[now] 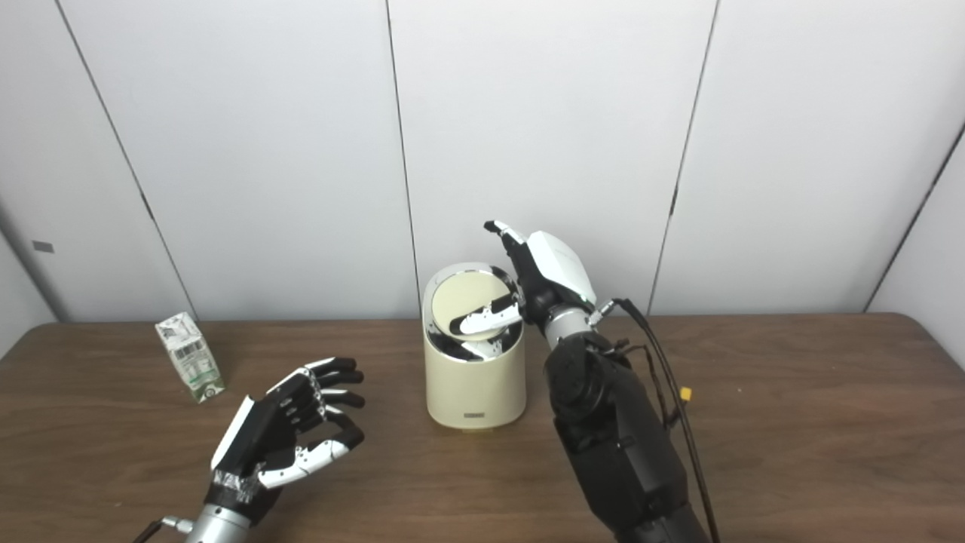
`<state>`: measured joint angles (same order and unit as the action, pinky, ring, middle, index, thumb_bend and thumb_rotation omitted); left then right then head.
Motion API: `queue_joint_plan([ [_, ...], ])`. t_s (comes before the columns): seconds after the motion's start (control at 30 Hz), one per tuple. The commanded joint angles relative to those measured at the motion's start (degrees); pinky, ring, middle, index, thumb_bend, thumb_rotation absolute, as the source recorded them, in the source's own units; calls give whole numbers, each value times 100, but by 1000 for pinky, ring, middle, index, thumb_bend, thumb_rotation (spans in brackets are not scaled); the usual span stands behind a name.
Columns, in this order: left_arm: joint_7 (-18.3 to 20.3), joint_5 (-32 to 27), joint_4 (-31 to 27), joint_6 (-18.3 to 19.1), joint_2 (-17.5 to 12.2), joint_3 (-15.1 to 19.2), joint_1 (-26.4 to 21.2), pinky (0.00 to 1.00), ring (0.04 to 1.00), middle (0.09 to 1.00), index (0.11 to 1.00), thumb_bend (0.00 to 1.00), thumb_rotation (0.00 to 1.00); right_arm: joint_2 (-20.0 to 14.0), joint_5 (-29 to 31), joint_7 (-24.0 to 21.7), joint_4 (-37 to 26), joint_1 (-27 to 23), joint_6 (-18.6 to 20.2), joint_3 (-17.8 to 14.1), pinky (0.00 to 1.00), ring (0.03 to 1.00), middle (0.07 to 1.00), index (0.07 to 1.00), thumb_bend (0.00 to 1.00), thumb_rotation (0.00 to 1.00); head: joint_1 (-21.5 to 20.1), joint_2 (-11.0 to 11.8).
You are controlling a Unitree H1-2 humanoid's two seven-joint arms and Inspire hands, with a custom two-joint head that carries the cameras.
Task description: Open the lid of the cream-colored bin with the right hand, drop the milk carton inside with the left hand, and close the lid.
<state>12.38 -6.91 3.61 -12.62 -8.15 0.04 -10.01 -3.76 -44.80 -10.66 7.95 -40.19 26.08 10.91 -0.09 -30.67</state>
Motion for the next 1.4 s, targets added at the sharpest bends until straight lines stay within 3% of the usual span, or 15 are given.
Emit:
queue_joint_plan([
  [0.0, 16, -8, -224, -110, -69, 12, -127, 506, 648, 749, 783, 671, 108, -104, -358, -208, 138, 140, 83, 0, 659, 851, 916, 891, 754, 12, -2, -7],
  [0.1, 19, -20, -223, -79, -75, 14, -130, 503, 649, 751, 780, 674, 102, -120, -313, -244, 64, 167, 84, -25, 684, 860, 919, 891, 758, 21, -8, -2],
  [0.23, 15, -20, -202, -96, -76, 20, -139, 500, 647, 749, 779, 670, 89, -48, -216, -387, -196, 174, 82, -285, 717, 884, 940, 909, 728, 106, -14, 5],
  [0.37, 15, -42, -190, -96, -75, 26, -141, 501, 646, 748, 780, 675, 98, -59, 249, -223, -668, 225, 19, -493, 718, 888, 938, 906, 734, 154, -17, 21],
  [0.47, 10, -4, -165, -115, -87, 21, -155, 502, 645, 748, 780, 669, 100, -167, 500, -130, -954, 226, -26, -530, 686, 857, 941, 891, 721, 210, -39, 31],
  [0.7, 9, -24, -194, -83, -69, 12, -143, 505, 649, 750, 781, 671, 93, -314, 495, -475, -1521, 294, 83, -754, 650, 823, 911, 901, 665, 293, -93, 37],
  [0.97, -6, -5, -265, -53, -41, -5, -135, 502, 642, 740, 779, 680, 104, -443, 877, -235, -1934, 990, -56, -836, 645, 798, 878, 910, 661, 334, -78, 5],
  [1.13, -17, 13, -328, -22, -50, -7, -116, 506, 643, 745, 781, 674, 103, -353, 1586, 163, -2098, 1651, -602, -1087, 648, 782, 855, 867, 697, 318, -47, -3],
  [1.37, -13, -2, -352, -19, -63, 1, -115, 508, 650, 749, 783, 682, 118, -422, 2333, 603, -1982, 2393, -1186, -1412, 689, 810, 864, 885, 800, 339, -30, -12],
])
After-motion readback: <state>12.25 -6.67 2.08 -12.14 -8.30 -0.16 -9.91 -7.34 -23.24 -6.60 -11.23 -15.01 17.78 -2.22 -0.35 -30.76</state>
